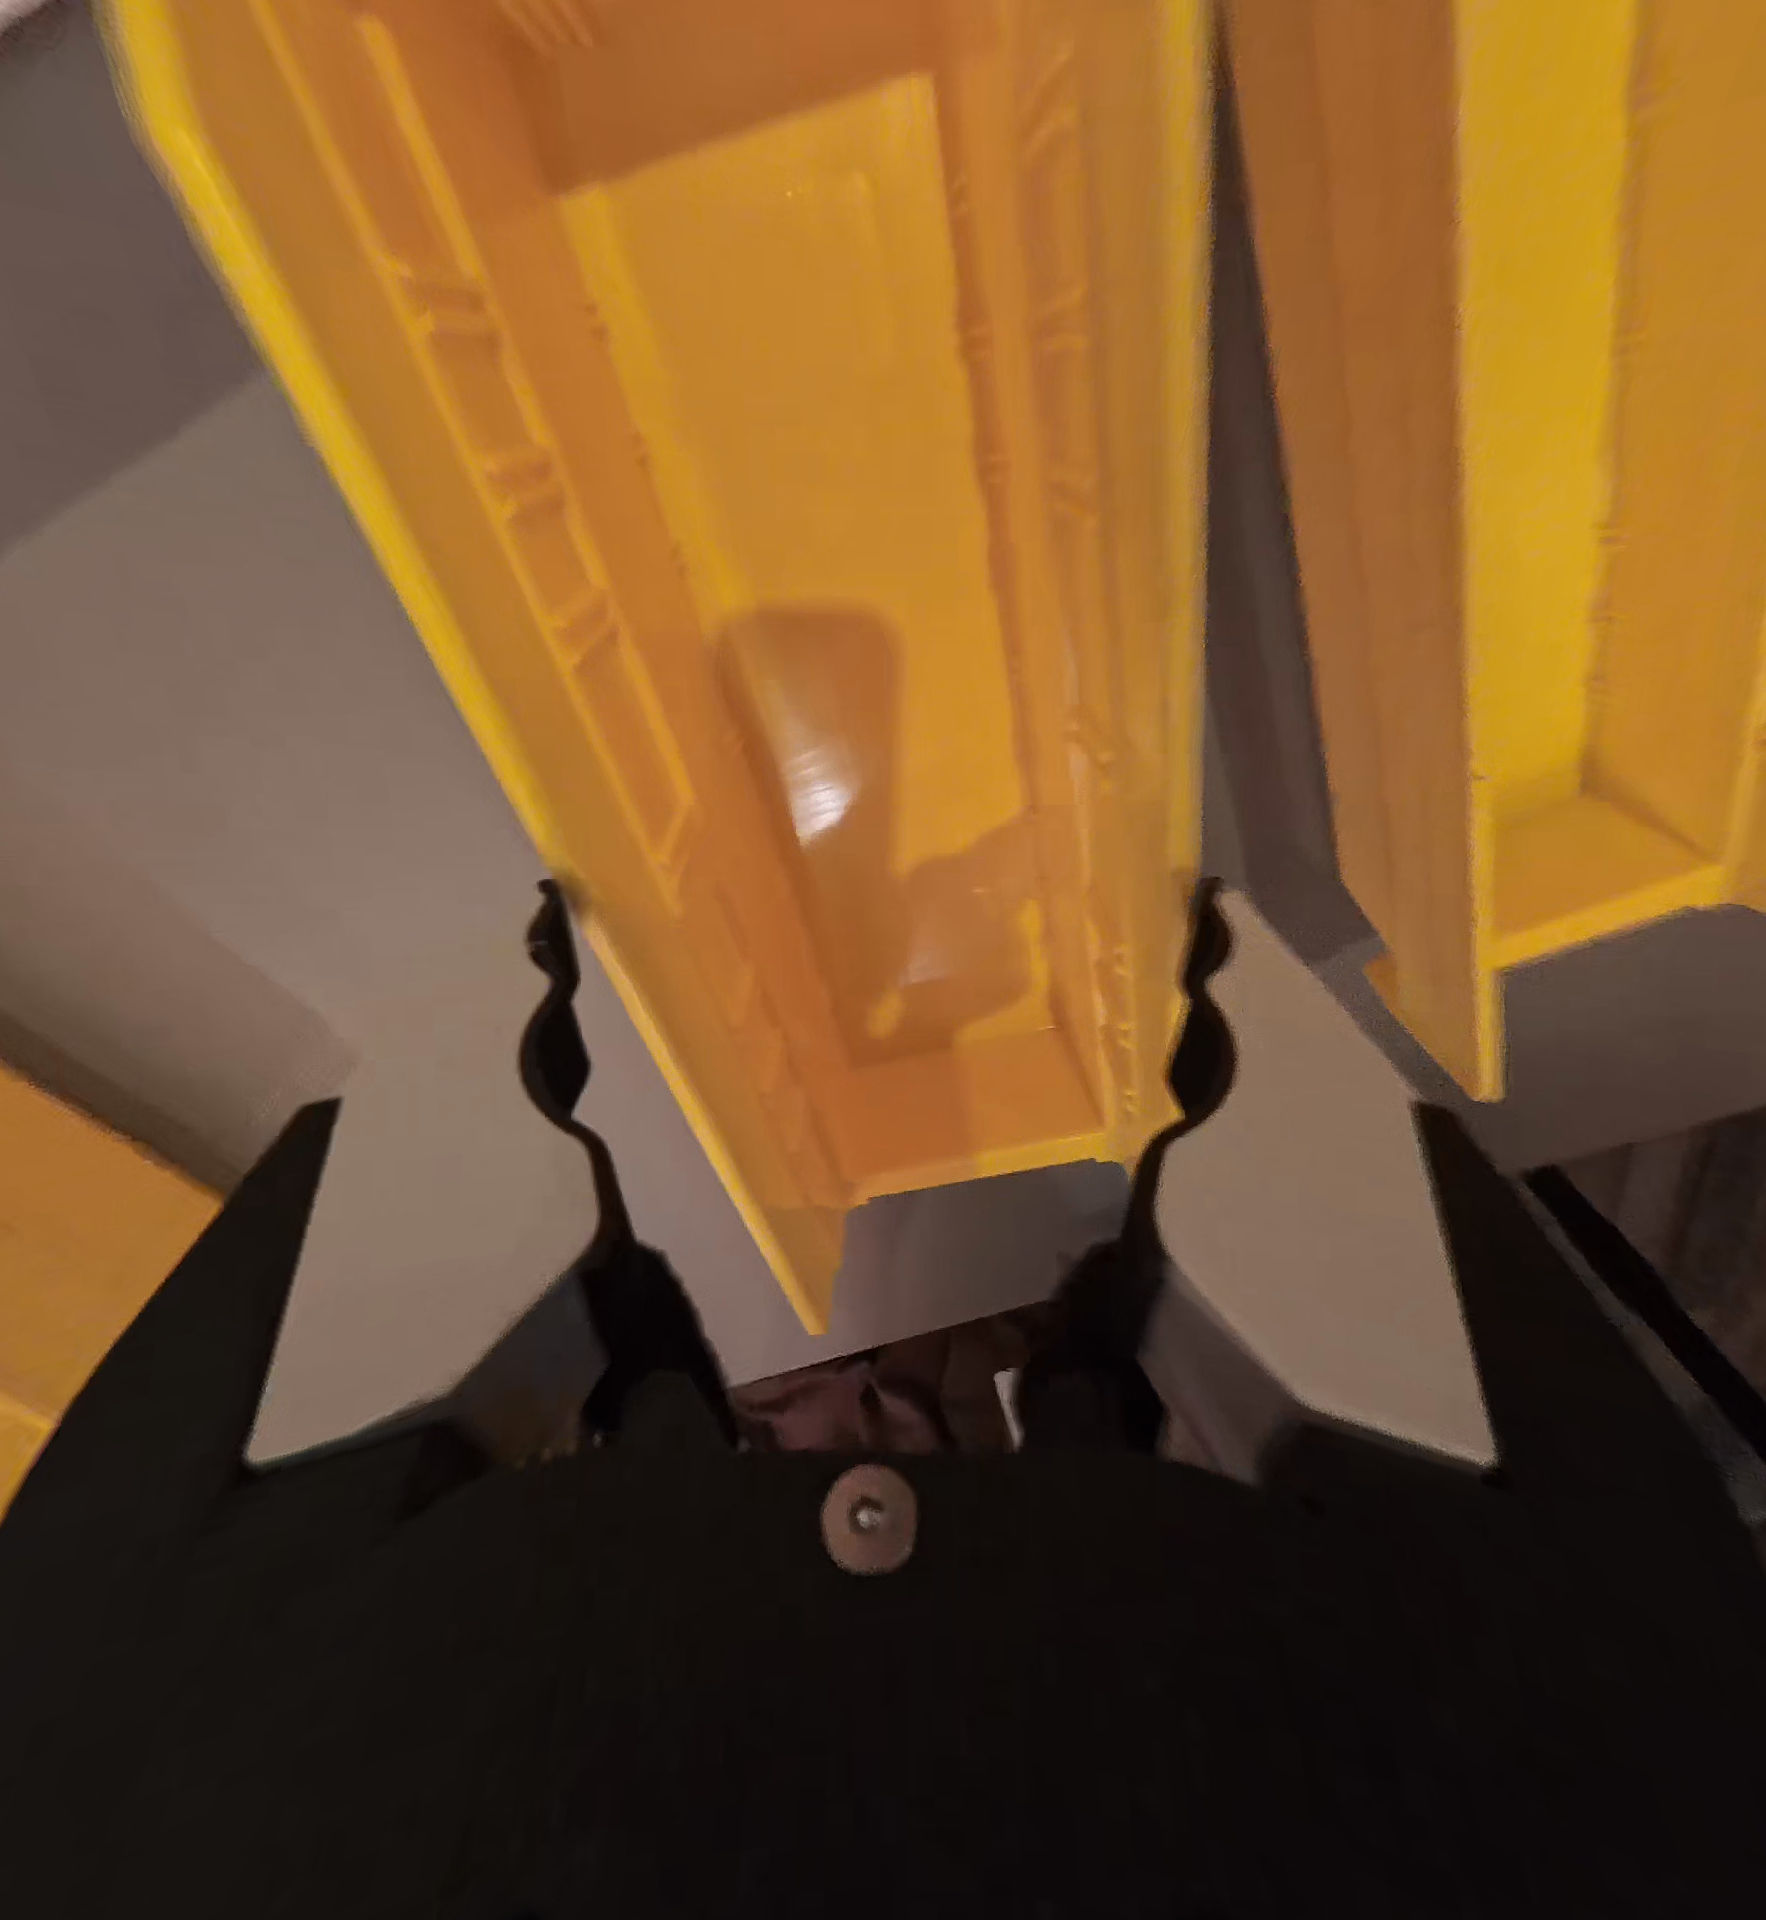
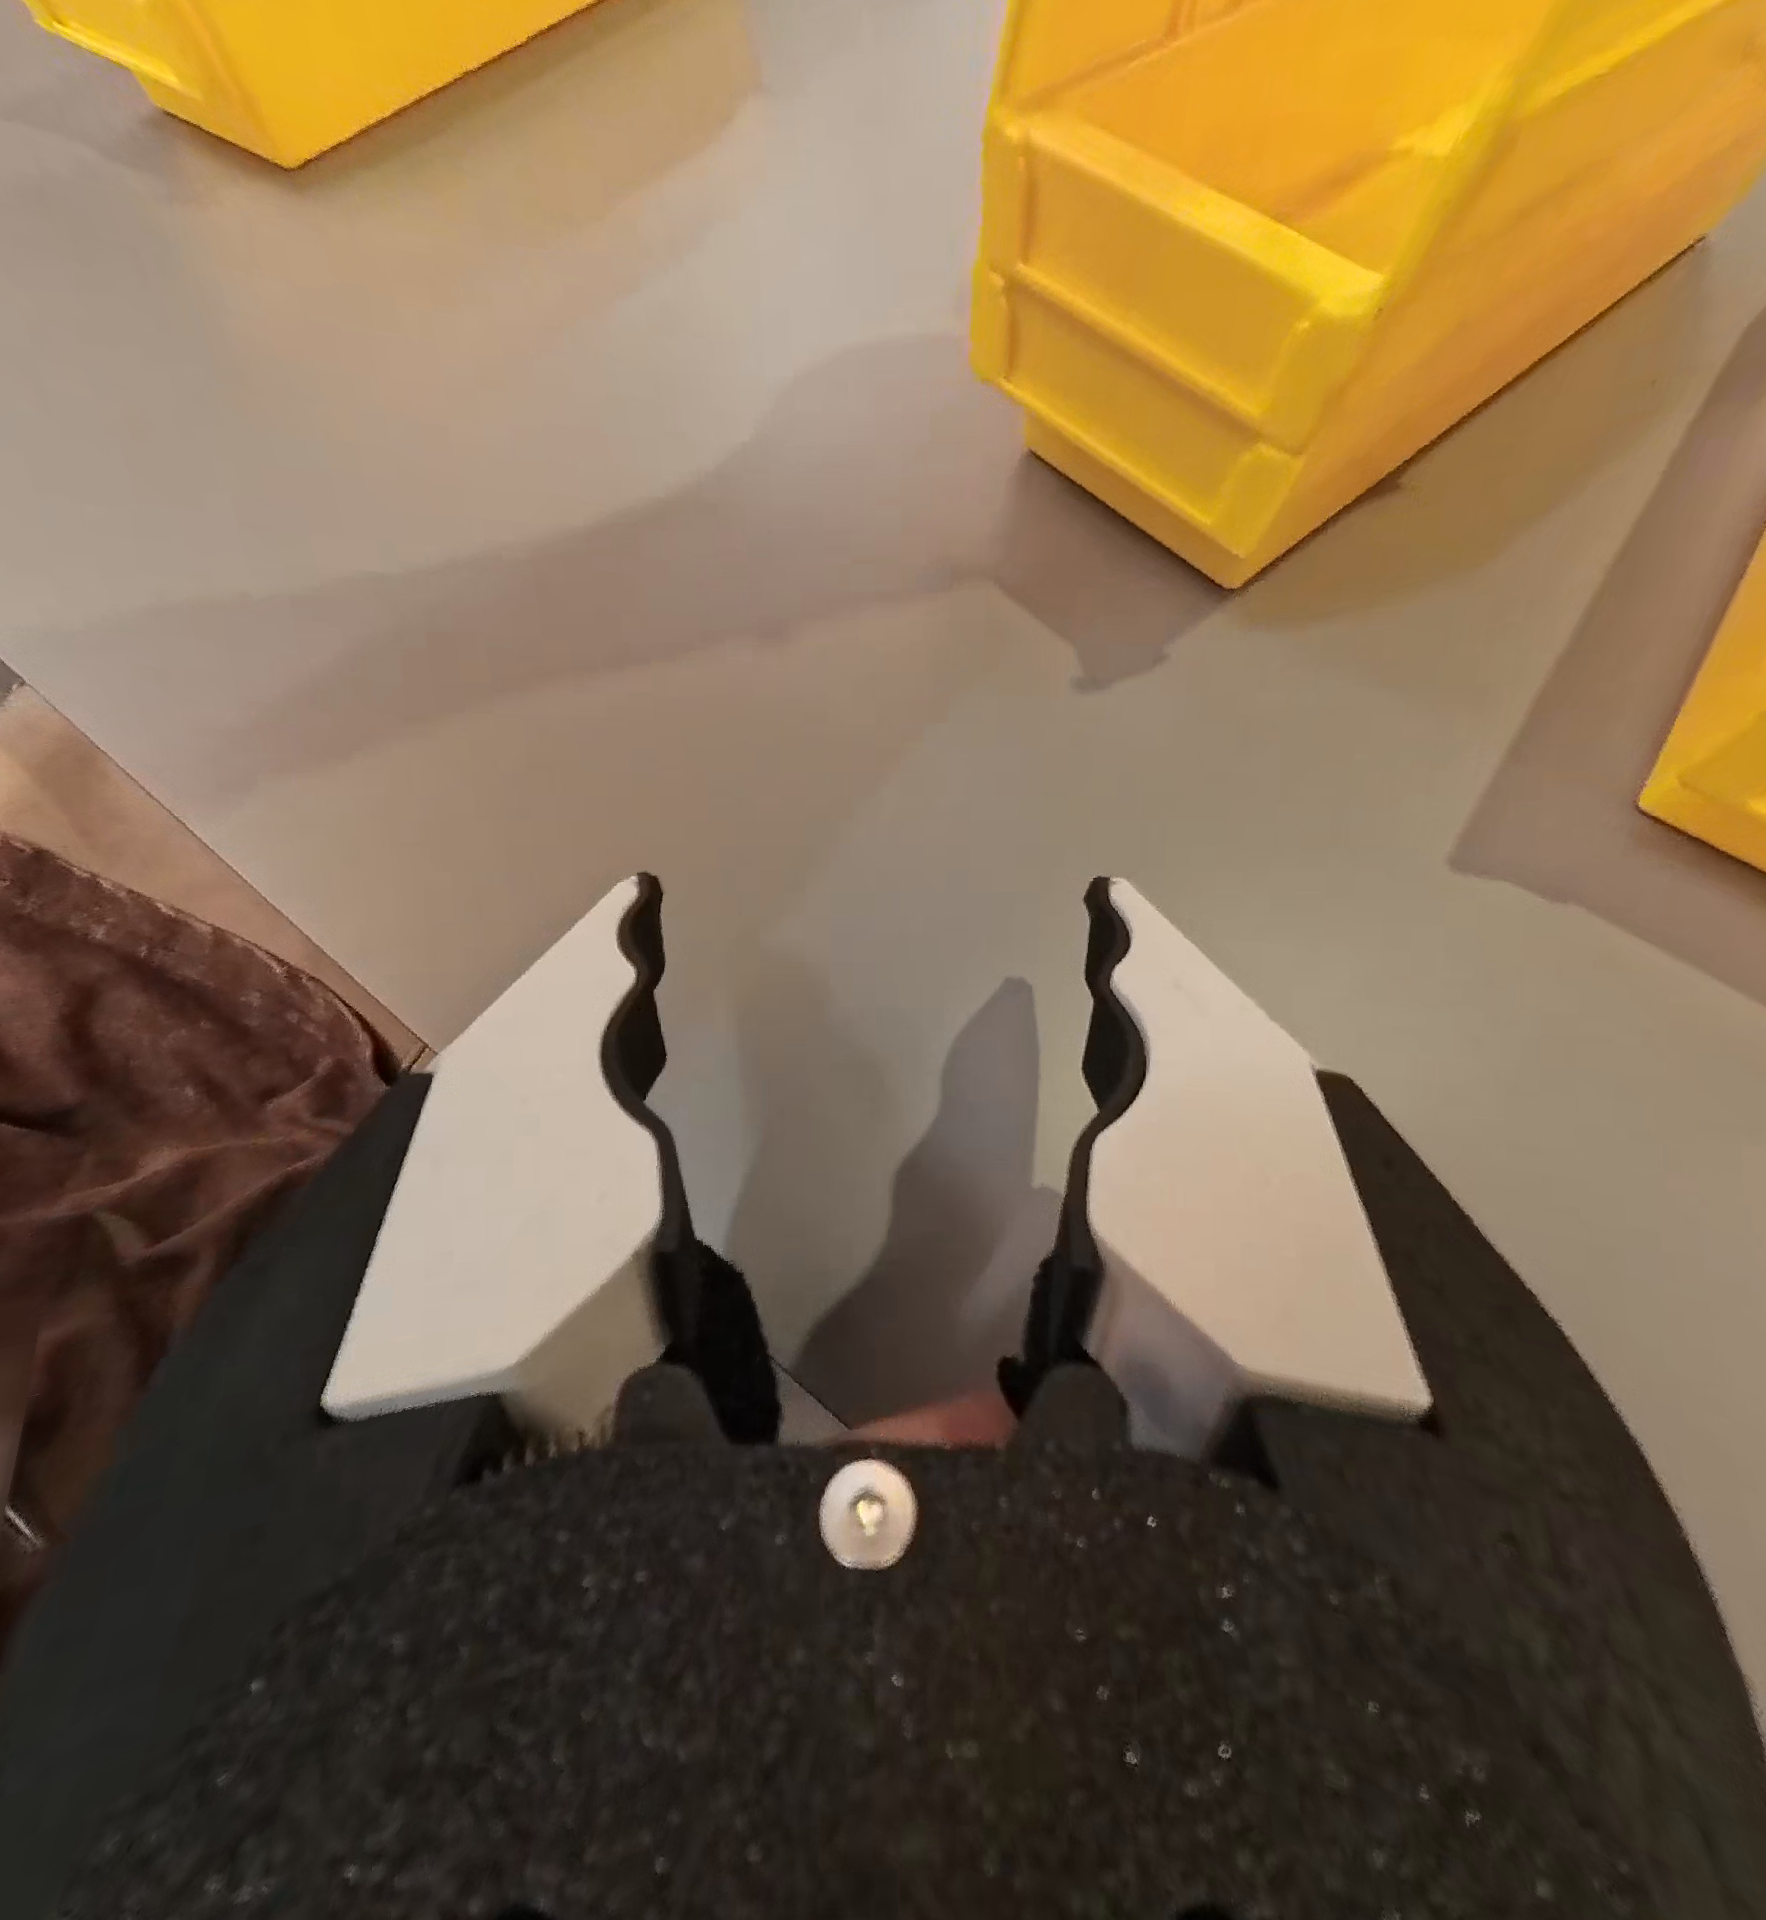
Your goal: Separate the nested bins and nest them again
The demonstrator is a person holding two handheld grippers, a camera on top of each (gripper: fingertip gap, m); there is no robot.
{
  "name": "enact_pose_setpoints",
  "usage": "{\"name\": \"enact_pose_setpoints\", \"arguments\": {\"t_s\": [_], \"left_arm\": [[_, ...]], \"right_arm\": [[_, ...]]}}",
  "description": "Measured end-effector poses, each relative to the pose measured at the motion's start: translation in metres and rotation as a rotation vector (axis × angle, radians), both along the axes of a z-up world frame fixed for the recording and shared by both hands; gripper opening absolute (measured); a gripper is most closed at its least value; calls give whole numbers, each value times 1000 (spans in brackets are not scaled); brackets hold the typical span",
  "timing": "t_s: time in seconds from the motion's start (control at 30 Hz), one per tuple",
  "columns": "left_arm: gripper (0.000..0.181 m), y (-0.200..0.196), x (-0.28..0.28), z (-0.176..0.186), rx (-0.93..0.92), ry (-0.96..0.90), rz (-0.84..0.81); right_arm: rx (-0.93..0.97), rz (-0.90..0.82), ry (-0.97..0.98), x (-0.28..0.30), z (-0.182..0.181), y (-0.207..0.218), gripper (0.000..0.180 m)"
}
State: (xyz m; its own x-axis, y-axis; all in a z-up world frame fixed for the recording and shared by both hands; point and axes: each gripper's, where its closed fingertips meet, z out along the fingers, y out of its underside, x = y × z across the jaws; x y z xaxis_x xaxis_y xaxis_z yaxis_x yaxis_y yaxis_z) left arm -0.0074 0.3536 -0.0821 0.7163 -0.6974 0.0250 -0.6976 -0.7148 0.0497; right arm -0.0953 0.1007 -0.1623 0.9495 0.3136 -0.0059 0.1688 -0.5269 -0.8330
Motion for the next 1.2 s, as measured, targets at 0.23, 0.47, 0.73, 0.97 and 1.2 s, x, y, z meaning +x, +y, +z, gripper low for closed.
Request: {"name": "enact_pose_setpoints", "arguments": {"t_s": [0.23, 0.47, 0.73, 0.97, 1.2], "left_arm": [[95, 0, 3, 5, 3, -13, -26], [90, 1, 8, 12, -10, -50, -21], [88, 5, 10, 13, 1, -54, 14], [87, 7, 14, 30, 38, -82, -4], [89, 5, 10, 70, 33, -113, -25]], "right_arm": [[-18, 55, -19, -13, -4, 6, 81], [-37, 61, -25, -14, -10, 8, 80], [-44, 58, -24, -13, -10, 6, 80], [-50, 61, -20, -15, -12, 7, 80], [-41, 63, -24, -16, -9, 6, 80]]}}
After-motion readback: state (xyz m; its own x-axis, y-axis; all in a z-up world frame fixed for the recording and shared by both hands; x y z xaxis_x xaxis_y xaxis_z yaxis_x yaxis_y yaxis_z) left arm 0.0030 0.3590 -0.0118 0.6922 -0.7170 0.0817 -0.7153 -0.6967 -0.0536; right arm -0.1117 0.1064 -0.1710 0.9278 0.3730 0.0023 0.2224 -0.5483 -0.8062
